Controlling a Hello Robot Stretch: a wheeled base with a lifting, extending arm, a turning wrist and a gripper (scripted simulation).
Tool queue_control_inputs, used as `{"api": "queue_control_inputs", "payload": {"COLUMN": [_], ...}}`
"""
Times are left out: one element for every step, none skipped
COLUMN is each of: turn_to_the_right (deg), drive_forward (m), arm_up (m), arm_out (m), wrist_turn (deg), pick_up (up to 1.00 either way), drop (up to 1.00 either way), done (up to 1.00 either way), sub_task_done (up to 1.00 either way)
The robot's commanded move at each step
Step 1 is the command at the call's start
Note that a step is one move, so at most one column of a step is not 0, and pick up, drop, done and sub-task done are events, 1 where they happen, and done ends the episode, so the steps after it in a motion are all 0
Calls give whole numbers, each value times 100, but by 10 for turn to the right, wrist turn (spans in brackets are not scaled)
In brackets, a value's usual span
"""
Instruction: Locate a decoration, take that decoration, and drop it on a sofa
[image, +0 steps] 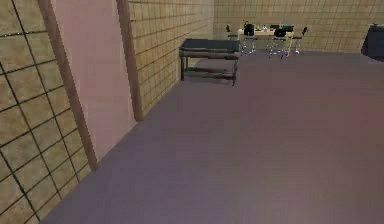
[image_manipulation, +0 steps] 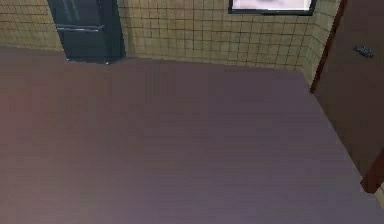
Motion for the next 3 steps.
{"api": "queue_control_inputs", "payload": {"turn_to_the_right": [-180, 0, 0], "drive_forward": [0, 100, 80], "arm_up": [0, 0, 0], "arm_out": [0, 0, 0], "wrist_turn": [0, 0, 0], "pick_up": [0, 0, 0], "drop": [0, 0, 0], "done": [0, 0, 0], "sub_task_done": [0, 0, 0]}}
